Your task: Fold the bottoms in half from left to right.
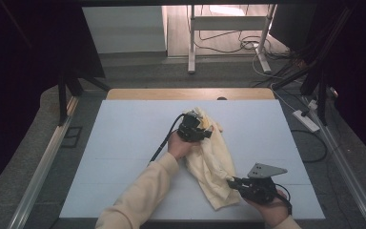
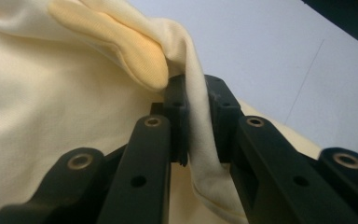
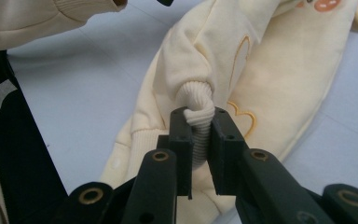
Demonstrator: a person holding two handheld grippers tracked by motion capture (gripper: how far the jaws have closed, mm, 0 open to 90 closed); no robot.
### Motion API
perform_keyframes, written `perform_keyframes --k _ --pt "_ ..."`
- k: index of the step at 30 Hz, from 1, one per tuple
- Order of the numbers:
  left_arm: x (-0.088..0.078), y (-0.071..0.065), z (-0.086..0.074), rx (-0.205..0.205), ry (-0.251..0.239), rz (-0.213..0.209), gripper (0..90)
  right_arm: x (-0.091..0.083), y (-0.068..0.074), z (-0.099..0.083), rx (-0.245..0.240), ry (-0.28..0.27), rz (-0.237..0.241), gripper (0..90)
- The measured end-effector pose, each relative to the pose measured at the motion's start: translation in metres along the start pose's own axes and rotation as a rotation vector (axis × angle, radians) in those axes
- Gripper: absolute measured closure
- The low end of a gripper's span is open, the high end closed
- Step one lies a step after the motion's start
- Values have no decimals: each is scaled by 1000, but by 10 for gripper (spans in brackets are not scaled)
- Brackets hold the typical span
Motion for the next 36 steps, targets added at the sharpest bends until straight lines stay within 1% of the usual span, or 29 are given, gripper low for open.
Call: perform_keyframes --k 6,9,11,13,15,17,20,22,25,27,30,32,36 --pt "6 0 -2 0 8 -2 778 2 -3 -5 8 31 0 804" --pt "8 0 -3 -5 8 -13 717 3 -4 -7 11 43 0 800" --pt "9 -2 -2 -3 0 -16 650 4 -5 -8 13 49 0 796" --pt "8 -4 0 2 -15 -12 521 3 -5 -8 17 50 -2 771" --pt "4 -8 4 15 -36 -6 431 3 -6 -7 18 42 -1 701" --pt "-2 -11 8 23 -59 -3 386 2 -6 -4 21 30 -3 610" --pt "-10 -13 11 37 -70 0 367 -3 -10 5 24 -16 -27 501" --pt "-16 -14 11 43 -75 8 356 -7 -14 10 37 -49 -47 476" --pt "-26 -15 10 61 -82 23 355 -7 -19 11 43 -60 -59 468" --pt "-33 -15 7 69 -85 29 354 -6 -21 11 40 -56 -66 467" --pt "-42 -16 4 75 -96 27 350 -3 -23 12 22 -60 -81 465" --pt "-46 -18 0 73 -86 21 348 -2 -23 12 17 -58 -85 465" --pt "-55 -21 -7 74 -82 21 342 1 -21 13 2 -63 -74 465"
Point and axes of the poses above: each handheld gripper's, and its own axes: x roughly forward along the jaws, z roughly out of its top, y roughly to its left, the point moved 8 cm from there along x, roughly forward along the jaws, and after that the axes turned 12 degrees about -z, right-handed, at the moved point
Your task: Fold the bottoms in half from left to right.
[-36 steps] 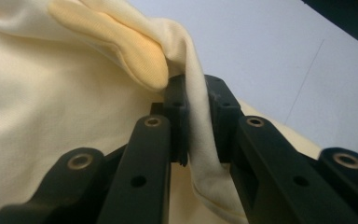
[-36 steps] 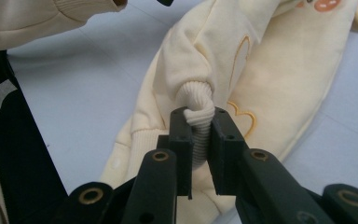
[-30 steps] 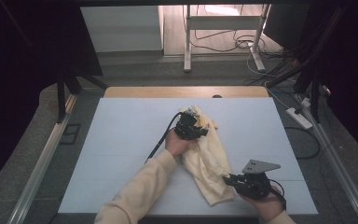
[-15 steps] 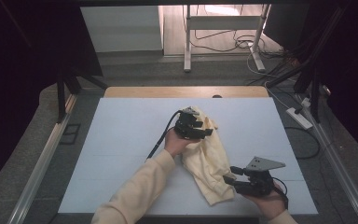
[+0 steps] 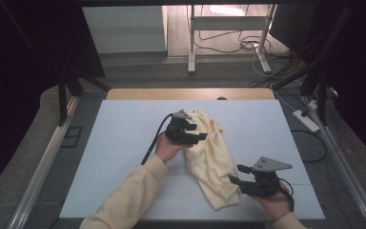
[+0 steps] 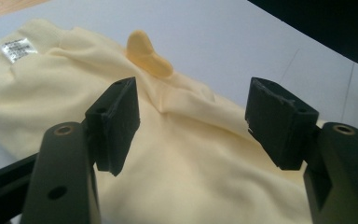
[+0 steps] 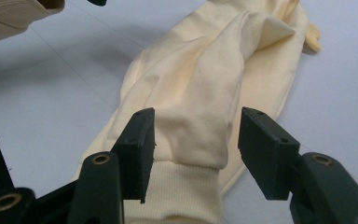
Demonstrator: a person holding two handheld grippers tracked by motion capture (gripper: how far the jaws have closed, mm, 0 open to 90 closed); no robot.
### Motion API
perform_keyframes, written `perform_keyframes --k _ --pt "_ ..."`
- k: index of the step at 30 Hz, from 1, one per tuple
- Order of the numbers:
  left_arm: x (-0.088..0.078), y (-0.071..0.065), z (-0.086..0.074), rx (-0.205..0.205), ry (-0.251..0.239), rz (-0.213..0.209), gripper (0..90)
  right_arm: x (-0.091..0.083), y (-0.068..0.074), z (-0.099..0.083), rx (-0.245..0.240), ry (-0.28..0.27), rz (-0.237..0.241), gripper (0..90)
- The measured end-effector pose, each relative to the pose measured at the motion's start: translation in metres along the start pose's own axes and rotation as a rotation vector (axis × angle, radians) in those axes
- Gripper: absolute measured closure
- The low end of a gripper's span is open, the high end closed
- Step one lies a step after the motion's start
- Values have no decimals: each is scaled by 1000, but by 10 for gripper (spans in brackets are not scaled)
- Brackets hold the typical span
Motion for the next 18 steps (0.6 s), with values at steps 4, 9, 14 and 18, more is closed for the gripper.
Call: perform_keyframes --k 4,9,14,18 --pt "-8 -4 -9 4 -4 4 338 2 1 2 -23 -15 9 465" --pt "-21 -6 -21 13 3 23 328 6 -2 2 -12 -16 7 465" --pt "-36 -9 -33 4 -2 31 323 8 -1 3 -24 -17 9 465" --pt "-46 -10 -45 -4 3 46 323 10 1 6 -33 -30 16 465"
Point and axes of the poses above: each handheld gripper's, and its own axes: x roughly forward along the jaws, z roughly out of its top, y roughly to its left, the point moved 8 cm from there along x, roughly forward along the jaws, and after that the axes turned 12 degrees about -z, right-handed, at the moved point
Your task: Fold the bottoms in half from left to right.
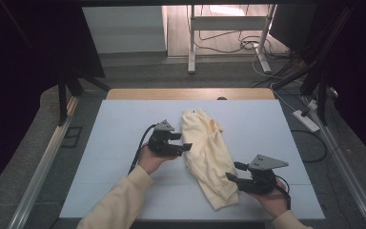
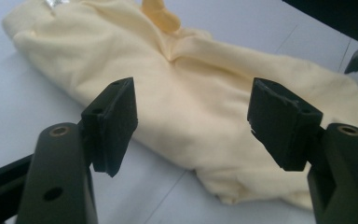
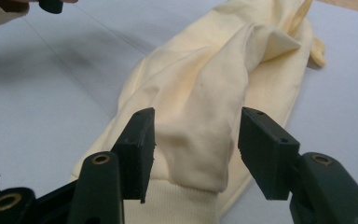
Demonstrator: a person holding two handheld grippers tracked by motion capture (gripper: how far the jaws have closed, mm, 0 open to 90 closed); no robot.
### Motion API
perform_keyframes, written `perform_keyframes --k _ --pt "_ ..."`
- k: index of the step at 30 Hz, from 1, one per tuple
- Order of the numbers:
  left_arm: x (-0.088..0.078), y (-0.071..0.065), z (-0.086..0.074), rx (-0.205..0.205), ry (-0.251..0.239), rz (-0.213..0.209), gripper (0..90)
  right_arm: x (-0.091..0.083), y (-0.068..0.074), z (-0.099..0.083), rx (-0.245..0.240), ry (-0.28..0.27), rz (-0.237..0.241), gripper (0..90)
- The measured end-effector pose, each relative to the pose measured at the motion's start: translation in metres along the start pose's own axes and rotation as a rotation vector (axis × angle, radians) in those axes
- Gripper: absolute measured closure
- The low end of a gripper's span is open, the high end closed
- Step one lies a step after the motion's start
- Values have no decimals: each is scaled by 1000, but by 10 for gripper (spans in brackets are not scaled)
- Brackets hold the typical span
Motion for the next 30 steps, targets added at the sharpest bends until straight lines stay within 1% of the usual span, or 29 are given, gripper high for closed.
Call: perform_keyframes --k 2,4,5,6,7,9,11,13,14,15,16,18,20,23,24,25,26,27,29,30 --pt "-4 0 -3 -2 -6 7 321 0 1 1 -7 -8 7 465" --pt "-9 -1 -5 -17 -23 11 322 -1 4 3 -2 -14 31 466" --pt "-10 -1 -7 -23 -22 10 322 -1 6 4 5 -16 50 466" --pt "-10 -2 -9 -19 -15 12 322 -1 8 4 3 -16 64 466" --pt "-12 -2 -11 -13 -8 19 321 -2 9 4 -3 -14 68 466" --pt "-14 -3 -13 -12 -9 21 321 -3 12 4 -2 -13 88 466" --pt "-19 -4 -13 -15 -31 27 320 -3 16 2 -7 5 103 466" --pt "-23 -5 -13 -13 -44 30 321 -2 22 -2 -9 36 126 466" --pt "-24 -5 -14 -9 -43 33 321 -1 27 -3 -13 49 142 466" --pt "-25 -6 -15 -3 -40 35 321 0 30 -4 -21 57 153 466" --pt "-25 -6 -16 -4 -40 36 321 1 35 -7 -41 74 163 466" --pt "-26 -6 -17 0 -36 36 321 4 40 -11 -73 105 167 465" --pt "-26 -6 -18 0 -31 33 320 9 43 -21 -113 159 164 463" --pt "-24 -6 -20 1 -22 29 320 14 44 -31 -125 214 158 459" --pt "-24 -6 -20 0 -22 28 319 16 43 -34 -134 231 136 466" --pt "-23 -6 -20 -1 -19 26 319 17 44 -34 -129 237 132 477" --pt "-23 -6 -21 -1 -16 24 319 18 43 -34 -129 243 122 523" --pt "-23 -6 -21 -2 -13 24 318 19 42 -34 -137 248 112 538" --pt "-22 -5 -22 -3 -12 24 317 18 42 -34 -136 256 120 591" --pt "-22 -4 -22 -2 -10 28 317 18 43 -34 -138 256 125 633"
Point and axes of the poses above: each handheld gripper's, and its own axes: x roughly forward along the jaws, z roughly out of its top, y roughly to its left, the point moved 8 cm from there along x, roughly forward along the jaws, and after that the axes turned 12 degrees about -z, right-handed, at the moved point
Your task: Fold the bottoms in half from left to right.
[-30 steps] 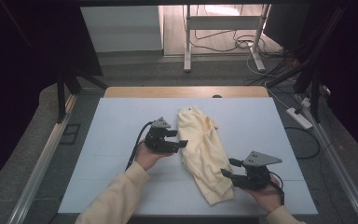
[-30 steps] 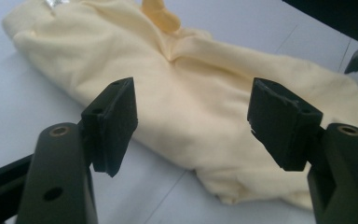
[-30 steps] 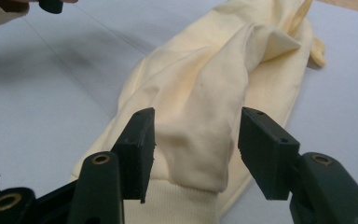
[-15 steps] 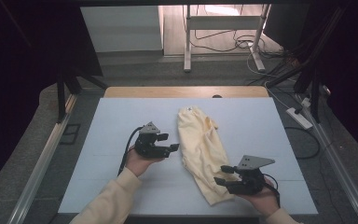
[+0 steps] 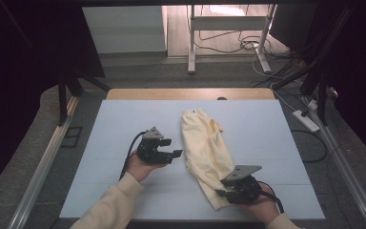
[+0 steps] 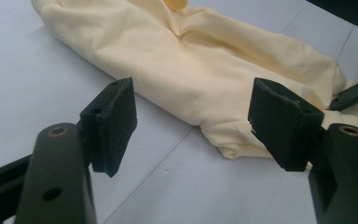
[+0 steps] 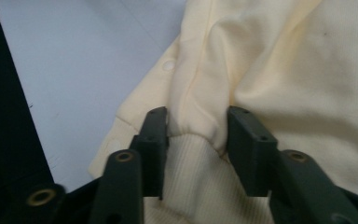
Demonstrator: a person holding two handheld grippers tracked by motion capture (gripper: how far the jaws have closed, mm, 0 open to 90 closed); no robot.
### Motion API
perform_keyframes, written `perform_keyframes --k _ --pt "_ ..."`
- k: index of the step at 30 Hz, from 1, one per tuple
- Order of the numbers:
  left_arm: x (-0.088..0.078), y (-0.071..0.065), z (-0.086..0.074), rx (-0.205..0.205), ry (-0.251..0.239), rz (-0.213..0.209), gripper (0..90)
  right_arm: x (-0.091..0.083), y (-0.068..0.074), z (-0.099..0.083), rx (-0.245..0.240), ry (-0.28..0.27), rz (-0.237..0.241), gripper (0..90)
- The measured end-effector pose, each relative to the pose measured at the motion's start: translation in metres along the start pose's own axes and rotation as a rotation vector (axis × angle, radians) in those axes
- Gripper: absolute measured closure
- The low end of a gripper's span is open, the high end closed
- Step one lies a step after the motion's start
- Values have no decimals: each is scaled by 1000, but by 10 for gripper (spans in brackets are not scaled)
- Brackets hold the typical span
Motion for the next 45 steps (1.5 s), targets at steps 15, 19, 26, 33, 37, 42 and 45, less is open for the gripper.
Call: perform_keyframes --k 15,19,26,33,37,42,45 --pt "0 2 -1 2 10 5 317 -10 17 9 24 -27 90 735" --pt "0 2 -1 4 10 4 317 -7 26 13 1 -50 96 728" --pt "1 2 -2 5 16 6 311 -7 29 13 -13 -59 104 669" --pt "0 2 -2 4 11 8 309 -12 26 19 9 -100 104 498" --pt "0 3 -2 4 14 7 305 -19 15 28 20 -156 50 459" --pt "-1 2 -2 4 10 8 304 -20 -7 34 71 -186 -6 438" --pt "-1 2 -2 4 10 7 304 -18 -18 36 86 -192 -28 435"
Point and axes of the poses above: each handheld gripper's, and its own axes: x roughly forward along the jaws, z roughly out of its top, y roughly to its left, the point moved 8 cm from there along x, roughly forward along the jaws, and after that the axes turned 12 degrees about -z, right-handed, at the moved point
